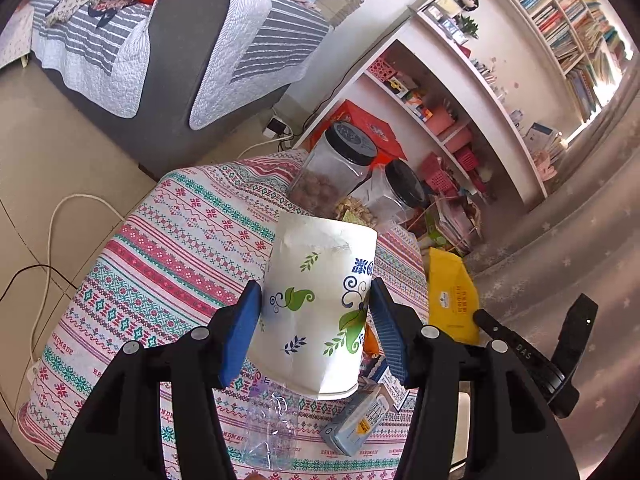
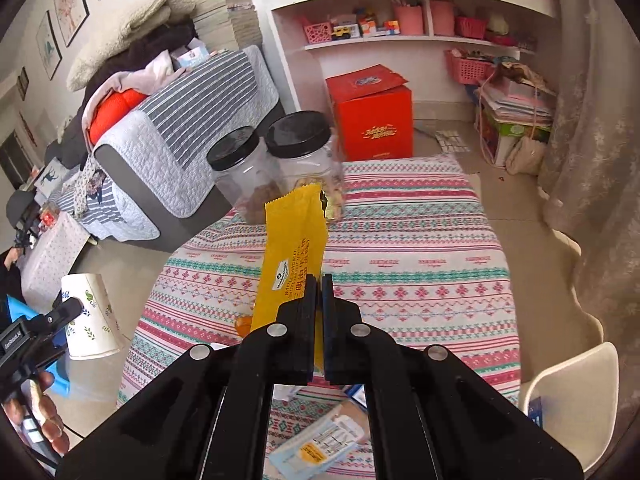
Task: Collect trash
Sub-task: 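Grasp the yellow snack bag with the right gripper while the left gripper holds the paper cup, then carry the yellow bag over the white bin and open the right gripper, then carry the paper cup over the white bin and open the left gripper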
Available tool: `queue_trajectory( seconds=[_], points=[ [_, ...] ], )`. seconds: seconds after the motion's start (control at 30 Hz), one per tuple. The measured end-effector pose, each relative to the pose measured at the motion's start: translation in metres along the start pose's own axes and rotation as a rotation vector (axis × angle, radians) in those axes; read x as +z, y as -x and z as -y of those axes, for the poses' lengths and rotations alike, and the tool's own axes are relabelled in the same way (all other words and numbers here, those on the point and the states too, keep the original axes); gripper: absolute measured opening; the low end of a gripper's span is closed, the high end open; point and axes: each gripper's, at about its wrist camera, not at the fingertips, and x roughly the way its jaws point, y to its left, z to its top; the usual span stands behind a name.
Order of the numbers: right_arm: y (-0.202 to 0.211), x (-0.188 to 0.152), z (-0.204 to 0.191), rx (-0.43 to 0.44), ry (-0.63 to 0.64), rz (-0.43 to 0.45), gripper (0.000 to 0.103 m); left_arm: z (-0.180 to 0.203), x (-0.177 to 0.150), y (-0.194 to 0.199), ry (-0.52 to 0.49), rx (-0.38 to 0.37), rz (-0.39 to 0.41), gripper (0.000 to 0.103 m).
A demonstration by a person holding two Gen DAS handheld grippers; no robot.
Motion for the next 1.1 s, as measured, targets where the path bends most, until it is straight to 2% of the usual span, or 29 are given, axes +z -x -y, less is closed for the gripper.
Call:
queue_trajectory(
  seconds=[0.17,0.3,0.5,0.6,0.67,0.77,0.87,1.03,1.1],
  points=[
    [0.042,-0.018,0.054,-0.124,-0.068,0.059,0.002,0.013,-0.008,-0.008,-0.032,-0.001,-0.018,0.055],
    [0.071,-0.046,0.104,-0.271,-0.158,0.076,0.002,0.026,-0.017,-0.013,-0.072,0.001,-0.028,0.055],
    [0.093,-0.102,0.168,-0.526,-0.259,0.027,0.003,0.048,-0.032,-0.024,-0.140,0.002,-0.057,0.055],
    [0.099,-0.123,0.193,-0.639,-0.285,0.003,0.008,0.065,-0.045,-0.033,-0.182,-0.002,-0.082,0.055],
    [0.108,-0.132,0.201,-0.705,-0.279,0.026,0.042,0.079,-0.055,-0.040,-0.217,-0.001,-0.095,0.055],
    [0.126,-0.137,0.207,-0.783,-0.241,0.093,0.067,0.105,-0.073,-0.050,-0.269,-0.015,-0.116,0.055],
    [0.147,-0.140,0.217,-0.795,-0.268,0.156,0.085,0.138,-0.094,-0.060,-0.332,-0.049,-0.139,0.055],
    [0.175,-0.141,0.233,-0.757,-0.310,0.202,0.094,0.201,-0.127,-0.086,-0.376,-0.145,-0.214,0.055],
    [0.185,-0.142,0.239,-0.755,-0.320,0.217,0.094,0.231,-0.141,-0.097,-0.413,-0.170,-0.240,0.055]
  ],
)
